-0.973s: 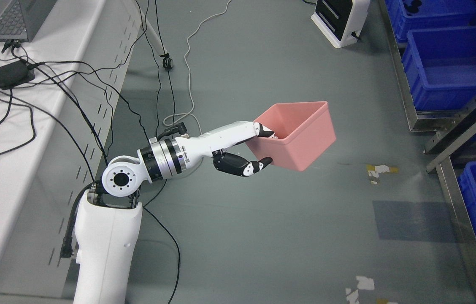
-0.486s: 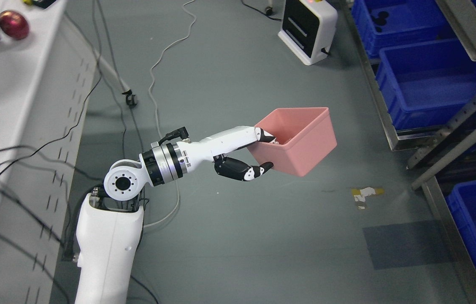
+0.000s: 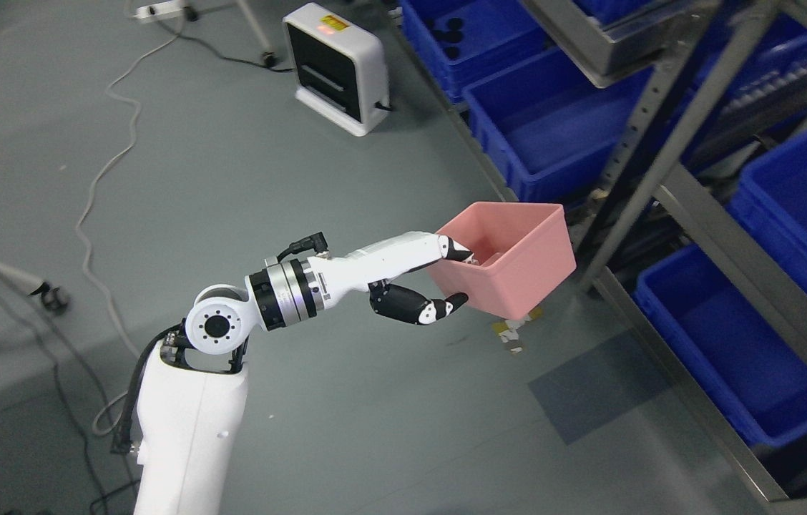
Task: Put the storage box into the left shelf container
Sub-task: 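Carry the pink box toward the blue bin on the shelf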
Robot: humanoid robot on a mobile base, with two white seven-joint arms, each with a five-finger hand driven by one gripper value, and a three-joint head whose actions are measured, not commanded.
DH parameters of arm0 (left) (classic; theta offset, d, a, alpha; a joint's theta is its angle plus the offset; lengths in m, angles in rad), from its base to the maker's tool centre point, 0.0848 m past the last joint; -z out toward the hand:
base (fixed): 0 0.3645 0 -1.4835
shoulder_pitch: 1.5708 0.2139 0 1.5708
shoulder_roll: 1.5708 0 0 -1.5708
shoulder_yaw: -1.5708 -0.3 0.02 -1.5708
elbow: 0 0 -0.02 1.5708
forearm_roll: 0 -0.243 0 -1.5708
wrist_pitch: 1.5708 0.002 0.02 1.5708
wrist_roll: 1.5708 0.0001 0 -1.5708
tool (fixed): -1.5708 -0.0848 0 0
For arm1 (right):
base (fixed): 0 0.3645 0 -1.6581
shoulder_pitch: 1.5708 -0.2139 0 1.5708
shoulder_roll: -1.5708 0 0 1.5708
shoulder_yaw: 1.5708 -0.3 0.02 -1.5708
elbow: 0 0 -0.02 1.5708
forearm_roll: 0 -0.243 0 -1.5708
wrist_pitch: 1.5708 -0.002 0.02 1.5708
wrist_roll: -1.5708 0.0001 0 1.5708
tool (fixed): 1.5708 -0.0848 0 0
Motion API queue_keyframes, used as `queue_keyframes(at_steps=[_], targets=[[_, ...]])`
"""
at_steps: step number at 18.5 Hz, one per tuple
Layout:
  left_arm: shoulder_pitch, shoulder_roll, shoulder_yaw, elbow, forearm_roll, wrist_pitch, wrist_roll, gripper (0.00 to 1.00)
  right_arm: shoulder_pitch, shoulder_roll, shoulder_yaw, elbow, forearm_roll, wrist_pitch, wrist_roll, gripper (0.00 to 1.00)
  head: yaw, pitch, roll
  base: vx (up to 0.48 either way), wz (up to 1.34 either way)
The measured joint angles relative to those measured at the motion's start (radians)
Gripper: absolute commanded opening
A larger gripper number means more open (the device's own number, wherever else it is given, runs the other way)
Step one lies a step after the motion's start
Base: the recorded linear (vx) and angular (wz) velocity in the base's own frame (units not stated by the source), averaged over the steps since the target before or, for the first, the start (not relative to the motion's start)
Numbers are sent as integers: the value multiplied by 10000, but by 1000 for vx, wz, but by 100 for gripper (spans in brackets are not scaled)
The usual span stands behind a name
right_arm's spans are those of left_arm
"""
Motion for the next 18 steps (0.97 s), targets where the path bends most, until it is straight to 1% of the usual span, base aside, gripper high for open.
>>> queue_keyframes(at_steps=[8, 18], targets=[[440, -1, -302, 4, 0, -46, -3, 2, 1, 0, 0, 0, 0, 0, 0, 100, 0, 0, 0, 155, -857], [1020, -1, -514, 6, -17, -376, -6, 2, 1, 0, 0, 0, 0, 0, 19, 100, 0, 0, 0, 101, -436]])
